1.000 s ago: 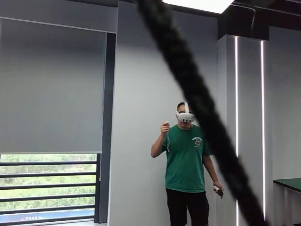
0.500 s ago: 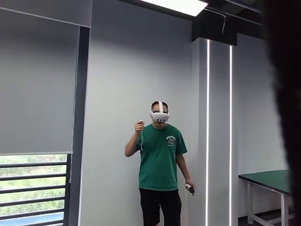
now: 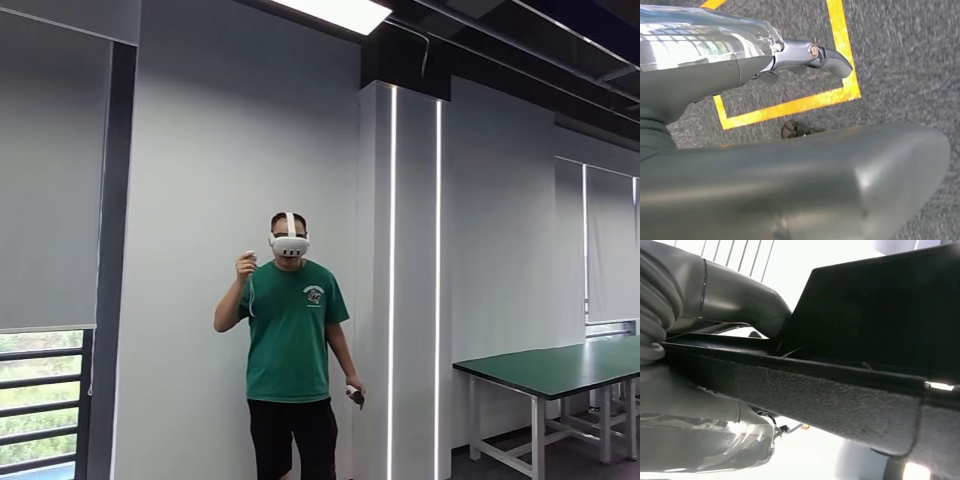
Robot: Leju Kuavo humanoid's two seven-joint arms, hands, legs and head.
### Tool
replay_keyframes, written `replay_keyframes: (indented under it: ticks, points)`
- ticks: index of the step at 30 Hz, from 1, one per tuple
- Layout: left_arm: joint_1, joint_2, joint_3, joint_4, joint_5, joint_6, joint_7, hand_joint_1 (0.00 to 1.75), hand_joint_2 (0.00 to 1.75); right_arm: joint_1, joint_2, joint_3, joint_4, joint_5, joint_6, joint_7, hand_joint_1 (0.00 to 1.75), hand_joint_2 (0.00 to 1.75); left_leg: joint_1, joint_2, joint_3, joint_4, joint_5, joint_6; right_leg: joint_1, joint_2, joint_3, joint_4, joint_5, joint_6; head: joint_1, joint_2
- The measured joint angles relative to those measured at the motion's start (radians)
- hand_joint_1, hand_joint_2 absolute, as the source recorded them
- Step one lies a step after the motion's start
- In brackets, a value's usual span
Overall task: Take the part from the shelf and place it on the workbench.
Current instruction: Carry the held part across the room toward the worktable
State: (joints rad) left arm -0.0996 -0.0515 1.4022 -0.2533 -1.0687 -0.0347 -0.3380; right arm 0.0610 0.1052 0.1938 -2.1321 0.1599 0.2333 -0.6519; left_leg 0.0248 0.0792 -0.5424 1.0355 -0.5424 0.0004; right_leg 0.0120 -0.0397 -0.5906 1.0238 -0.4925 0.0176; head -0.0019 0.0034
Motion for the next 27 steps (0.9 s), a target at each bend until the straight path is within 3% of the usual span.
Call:
replay_keyframes:
  ticks: [1, 3, 4, 6, 7, 8, 10, 12, 14, 15, 16, 18, 20, 22, 23, 24, 26, 27]
  points:
    - [-0.002, 0.0, -0.001, 0.0, 0.0, 0.0, 0.0, 0.0, 1.75, 0.0, 0.0, 0.0, -0.003, 0.0, -0.001, 0.0, 1.75, 1.75, 0.001, -0.001, 0.004, -0.001, -0.004, -0.005, -0.001, 0.009, 0.003, -0.006, 0.003, -0.007, 0.0, 0.0]
    - [-0.004, 0.001, -0.004, 0.0, -0.002, -0.001, 0.0, 0.0, 1.75, -0.005, 0.001, 0.002, -0.008, 0.001, -0.003, 0.0, 1.75, 1.75, 0.002, -0.029, -0.009, 0.04, -0.035, -0.009, -0.006, 0.024, 0.012, -0.02, 0.008, -0.021, 0.0, 0.0]
    - [-0.003, 0.001, -0.006, 0.0, -0.002, -0.002, 0.001, 0.0, 1.75, -0.007, 0.001, 0.003, -0.009, 0.001, -0.003, 0.0, 1.75, 1.75, 0.003, -0.049, -0.035, 0.093, -0.062, -0.009, -0.007, 0.032, 0.015, -0.022, 0.009, -0.025, 0.0, 0.0]
    - [0.001, 0.002, -0.007, 0.0, -0.003, -0.003, 0.001, 0.0, 1.75, -0.008, 0.002, 0.004, -0.009, 0.002, -0.003, 0.0, 1.75, 1.75, 0.001, -0.067, -0.106, 0.224, -0.112, -0.008, -0.005, 0.052, 0.017, -0.022, 0.006, -0.031, 0.0, 0.0]
    - [0.004, 0.003, -0.008, 0.0, -0.003, -0.003, 0.001, 0.0, 1.75, -0.008, 0.002, 0.004, -0.009, 0.002, -0.003, 0.0, 1.75, 1.75, 0.0, -0.069, -0.132, 0.263, -0.115, -0.008, -0.004, 0.064, 0.019, -0.021, 0.005, -0.032, 0.0, 0.0]
    - [0.005, 0.003, -0.009, 0.0, -0.003, -0.003, 0.002, 0.0, 1.75, -0.008, 0.002, 0.004, -0.009, 0.002, -0.003, 0.0, 1.75, 1.75, 0.0, -0.071, -0.142, 0.264, -0.097, -0.007, -0.004, 0.076, 0.022, -0.02, 0.003, -0.032, 0.0, 0.0]
    - [0.005, 0.004, -0.011, 0.0, -0.004, -0.003, 0.002, 0.0, 1.75, -0.007, 0.002, 0.004, -0.009, 0.002, -0.005, 0.0, 1.75, 1.75, 0.0, -0.083, -0.11, 0.162, -0.015, -0.003, -0.004, 0.1, 0.03, -0.018, -0.004, -0.029, 0.0, 0.0]
    - [0.005, 0.005, -0.012, 0.0, -0.005, -0.003, 0.002, 0.0, 1.75, -0.007, 0.002, 0.004, -0.008, 0.002, -0.008, 0.0, 1.75, 1.75, 0.003, -0.119, -0.068, 0.053, 0.039, 0.001, -0.003, 0.12, 0.032, -0.01, -0.013, -0.021, 0.0, 0.0]
    - [0.005, 0.005, -0.013, 0.0, -0.008, -0.001, 0.005, 0.0, 1.75, -0.005, 0.001, 0.004, -0.008, 0.002, -0.011, 0.0, 1.75, 1.75, 0.002, -0.141, -0.054, 0.02, 0.042, 0.006, -0.006, 0.137, 0.027, -0.007, -0.016, -0.01, 0.0, 0.0]
    - [0.004, 0.005, -0.014, 0.0, -0.008, 0.0, 0.006, 0.0, 1.75, -0.004, 0.001, 0.004, -0.008, 0.002, -0.012, 0.0, 1.75, 1.75, 0.001, -0.136, -0.053, 0.016, 0.041, 0.009, -0.009, 0.144, 0.025, -0.008, -0.016, -0.005, 0.0, 0.0]
    - [0.003, 0.005, -0.015, 0.0, -0.009, 0.001, 0.007, 0.0, 1.75, -0.002, 0.001, 0.004, -0.009, 0.003, -0.014, -0.001, 1.75, 1.75, 0.001, -0.128, -0.051, 0.012, 0.042, 0.014, -0.011, 0.144, 0.025, -0.008, -0.018, 0.001, 0.0, 0.0]
    - [0.0, 0.006, -0.015, 0.0, -0.009, 0.002, 0.007, 0.0, 1.75, -0.003, 0.0, 0.003, -0.01, 0.005, -0.018, -0.003, 1.75, 1.75, 0.004, -0.111, -0.045, 0.004, 0.044, 0.023, -0.01, 0.111, 0.009, 0.029, -0.044, 0.012, 0.0, 0.0]
    - [0.003, 0.006, -0.015, 0.0, -0.009, 0.002, 0.007, 0.0, 1.75, -0.003, 0.0, 0.004, -0.011, 0.006, -0.021, -0.006, 1.75, 1.75, 0.004, -0.09, -0.039, 0.0, 0.041, 0.03, -0.012, 0.067, -0.046, 0.14, -0.098, 0.023, 0.0, 0.0]
    - [0.006, 0.006, -0.016, 0.0, -0.009, 0.002, 0.007, 0.0, 1.75, 0.0, 0.0, 0.004, -0.01, 0.006, -0.023, -0.008, 1.75, 1.75, 0.004, -0.07, -0.035, 0.0, 0.036, 0.031, -0.017, 0.052, -0.107, 0.251, -0.13, 0.03, 0.0, 0.0]
    - [0.006, 0.006, -0.016, 0.0, -0.01, 0.002, 0.007, 0.0, 1.75, 0.001, 0.0, 0.003, -0.009, 0.005, -0.023, -0.008, 1.75, 1.75, 0.004, -0.06, -0.031, 0.0, 0.033, 0.03, -0.018, 0.049, -0.117, 0.263, -0.121, 0.032, 0.0, 0.0]
    - [0.006, 0.006, -0.016, 0.0, -0.01, 0.002, 0.007, 0.0, 1.75, 0.002, 0.0, 0.003, -0.009, 0.004, -0.024, -0.008, 1.75, 1.75, 0.004, -0.052, -0.026, 0.0, 0.029, 0.029, -0.019, 0.045, -0.107, 0.234, -0.094, 0.032, 0.0, 0.0]
    - [0.005, 0.006, -0.016, 0.0, -0.01, 0.002, 0.008, 0.0, 1.75, 0.003, 0.0, 0.003, -0.01, 0.003, -0.024, -0.009, 1.75, 1.75, 0.003, -0.036, -0.013, -0.001, 0.021, 0.024, -0.015, 0.019, -0.045, 0.1, -0.021, 0.027, 0.0, 0.0]
    - [0.005, 0.007, -0.016, 0.0, -0.01, 0.002, 0.008, 0.0, 1.75, 0.003, 0.0, 0.003, -0.01, 0.003, -0.024, -0.009, 1.75, 1.75, 0.002, -0.03, -0.007, -0.002, 0.016, 0.02, -0.011, 0.004, -0.017, 0.041, 0.002, 0.021, 0.0, 0.0]
